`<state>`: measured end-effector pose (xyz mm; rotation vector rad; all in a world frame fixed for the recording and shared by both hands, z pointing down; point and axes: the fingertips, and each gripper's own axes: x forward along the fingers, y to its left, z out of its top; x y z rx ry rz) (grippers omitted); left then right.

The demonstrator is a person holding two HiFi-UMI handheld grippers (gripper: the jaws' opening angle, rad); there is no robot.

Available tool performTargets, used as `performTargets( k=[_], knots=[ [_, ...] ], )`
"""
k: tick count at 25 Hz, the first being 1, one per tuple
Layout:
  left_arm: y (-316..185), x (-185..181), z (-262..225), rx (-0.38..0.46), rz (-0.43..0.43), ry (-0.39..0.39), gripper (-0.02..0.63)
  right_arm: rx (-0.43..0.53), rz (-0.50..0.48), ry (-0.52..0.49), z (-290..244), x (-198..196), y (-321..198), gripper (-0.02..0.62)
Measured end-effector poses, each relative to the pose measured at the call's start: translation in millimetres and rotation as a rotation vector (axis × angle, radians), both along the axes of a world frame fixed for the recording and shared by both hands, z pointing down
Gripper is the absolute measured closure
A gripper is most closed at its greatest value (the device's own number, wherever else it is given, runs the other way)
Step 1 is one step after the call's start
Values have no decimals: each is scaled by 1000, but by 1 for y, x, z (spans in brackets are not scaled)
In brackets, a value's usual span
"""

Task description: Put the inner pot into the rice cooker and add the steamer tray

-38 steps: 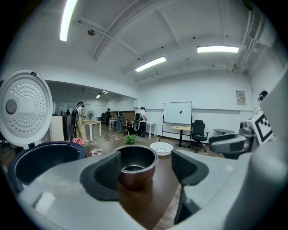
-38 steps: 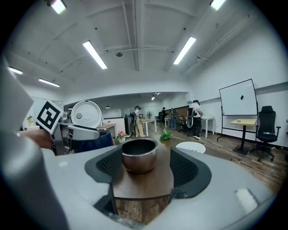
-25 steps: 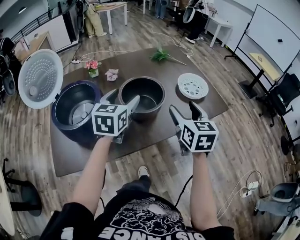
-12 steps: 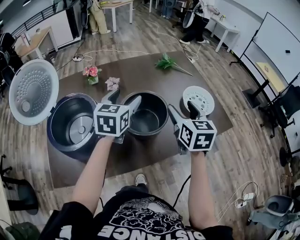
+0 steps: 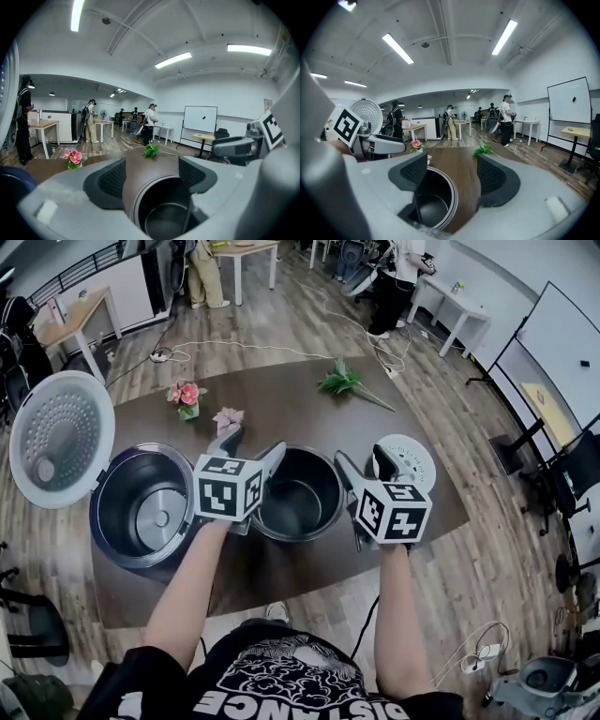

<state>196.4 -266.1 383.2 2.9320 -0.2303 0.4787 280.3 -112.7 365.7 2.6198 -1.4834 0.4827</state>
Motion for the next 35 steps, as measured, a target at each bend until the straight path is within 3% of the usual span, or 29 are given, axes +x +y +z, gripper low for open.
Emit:
performTargets(
  k=[15,23,35],
  knots=[
    [-16,11,-4,14,-94,-2,254,18,-64,-9,5,29,-8,276],
    [-21,-5,-5,41,-257,-36,254,40,-226,-46,12,48,-33,276],
    [-12,-35,0,22,-465,-49,254,10,-444,-64,23,44,-50,276]
  ],
)
